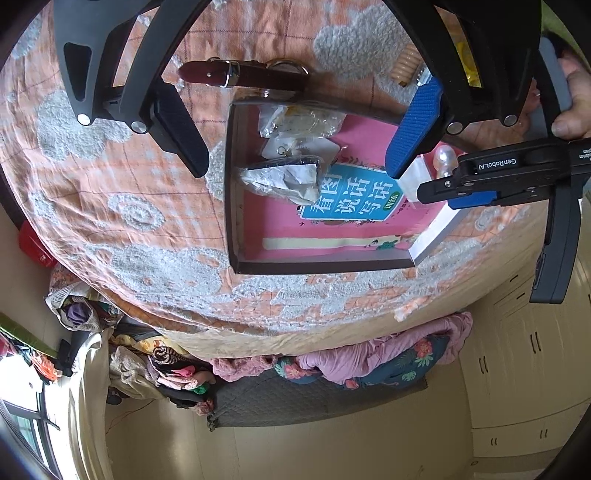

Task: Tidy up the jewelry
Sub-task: 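Withdraw both open tools from the box back over the loose items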

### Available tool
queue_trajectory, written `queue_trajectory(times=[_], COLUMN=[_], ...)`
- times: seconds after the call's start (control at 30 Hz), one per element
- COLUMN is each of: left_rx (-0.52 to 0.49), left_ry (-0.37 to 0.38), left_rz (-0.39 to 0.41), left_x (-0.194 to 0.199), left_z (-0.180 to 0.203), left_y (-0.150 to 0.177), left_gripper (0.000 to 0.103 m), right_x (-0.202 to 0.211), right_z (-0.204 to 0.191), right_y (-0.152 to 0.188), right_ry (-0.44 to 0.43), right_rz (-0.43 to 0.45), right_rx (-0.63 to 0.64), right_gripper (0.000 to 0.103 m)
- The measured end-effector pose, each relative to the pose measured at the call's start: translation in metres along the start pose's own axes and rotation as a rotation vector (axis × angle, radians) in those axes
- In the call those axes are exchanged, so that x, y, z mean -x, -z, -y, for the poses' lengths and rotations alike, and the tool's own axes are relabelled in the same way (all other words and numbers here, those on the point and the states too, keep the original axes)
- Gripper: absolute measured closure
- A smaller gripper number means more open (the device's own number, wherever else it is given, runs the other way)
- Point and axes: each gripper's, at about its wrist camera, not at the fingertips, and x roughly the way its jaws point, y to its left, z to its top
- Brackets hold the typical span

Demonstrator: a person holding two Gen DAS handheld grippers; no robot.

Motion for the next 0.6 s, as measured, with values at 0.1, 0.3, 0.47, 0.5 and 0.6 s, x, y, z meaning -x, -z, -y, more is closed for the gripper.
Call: queue_trajectory(times=[0.1,0.3,0.47,0.5,0.6], left_rx=[0.005,0.010,0.026,0.030,0.038], left_ry=[-0.001,0.002,-0.004,-0.002,0.000], left_rz=[0.016,0.051,0.087,0.095,0.109], left_x=[0.010,0.030,0.050,0.055,0.064], left_z=[0.002,0.006,0.006,0.006,0.005], left_y=[-0.001,-0.003,-0.004,-0.004,-0.003], left_gripper=[0.034,0.021,0.012,0.012,0.012], right_x=[0.008,0.026,0.045,0.048,0.059], right_z=[0.003,0.007,0.012,0.013,0.015], right_y=[-0.001,-0.004,-0.008,-0.009,-0.011], right_ry=[-0.003,-0.005,-0.007,-0.008,-0.010], right_rz=[0.011,0.040,0.075,0.081,0.099], right_rx=[-0.009,-0.020,-0.034,-0.037,-0.043], right_gripper=[0.007,0.006,0.005,0.005,0.005])
